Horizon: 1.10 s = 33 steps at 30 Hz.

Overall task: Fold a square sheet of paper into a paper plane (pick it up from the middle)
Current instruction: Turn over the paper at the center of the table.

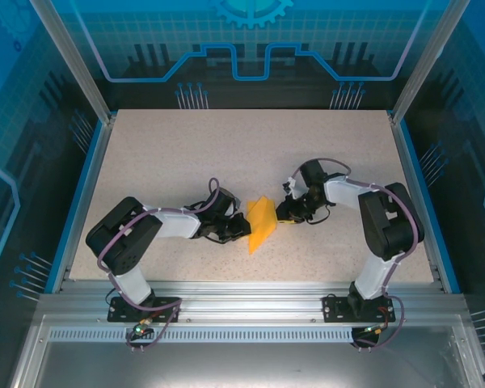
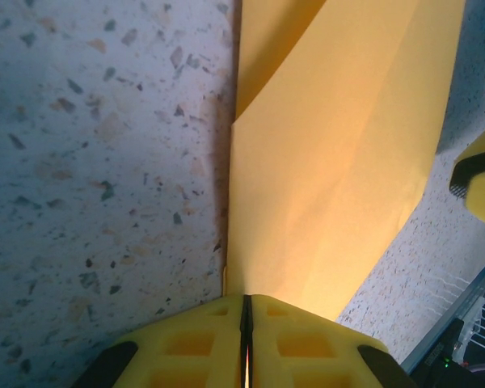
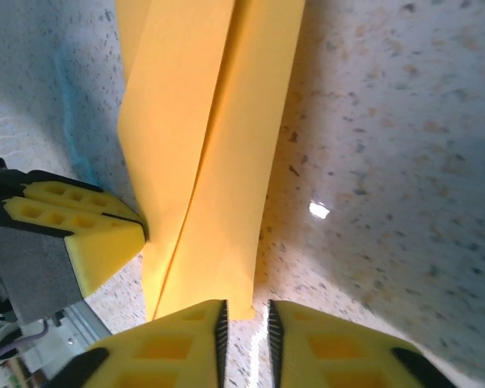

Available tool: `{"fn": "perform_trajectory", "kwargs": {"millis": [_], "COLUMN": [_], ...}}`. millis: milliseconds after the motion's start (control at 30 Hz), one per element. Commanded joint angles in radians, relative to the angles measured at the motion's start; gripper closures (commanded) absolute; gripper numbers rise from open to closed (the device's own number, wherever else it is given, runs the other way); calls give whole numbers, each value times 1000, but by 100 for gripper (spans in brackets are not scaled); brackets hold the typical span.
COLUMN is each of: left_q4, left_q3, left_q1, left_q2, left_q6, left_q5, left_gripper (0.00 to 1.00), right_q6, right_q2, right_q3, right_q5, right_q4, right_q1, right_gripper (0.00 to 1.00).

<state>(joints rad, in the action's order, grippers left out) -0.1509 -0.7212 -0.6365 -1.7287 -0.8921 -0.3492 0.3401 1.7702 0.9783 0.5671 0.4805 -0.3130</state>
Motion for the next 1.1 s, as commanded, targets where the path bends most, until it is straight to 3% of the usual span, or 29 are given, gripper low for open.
{"fn": "perform_trajectory", "kwargs": {"millis": [0,67,300,500,833,1067], "left_q4": [84,86,73,71,71,56], "left_q3": [-1,-3,-3,-3,3,14], "left_q1": [4,5,6,6,12,20], "left_q2": [-32,-31,-41,-42,-34,-34], "left_q6": [8,7,3,1,0,-10], "left_q5": [-10,-10,-14,-16,-13,-21], "left_gripper": [89,89,89,89,89,88], "right_q6": [21,45,158,226,324,384], "right_q2": [-60,-75,-75,-27,-24,-35], "right_q3": [-6,-31,-147,-162,-195,-217], "right_q5": [-38,-25,57,124,80,117], "right_q4": [27,14,-146,-264,-352,-451], "right_q1": [15,15,3,-41,-73,-106], "right_gripper": [73,64,50,53,54,54]}}
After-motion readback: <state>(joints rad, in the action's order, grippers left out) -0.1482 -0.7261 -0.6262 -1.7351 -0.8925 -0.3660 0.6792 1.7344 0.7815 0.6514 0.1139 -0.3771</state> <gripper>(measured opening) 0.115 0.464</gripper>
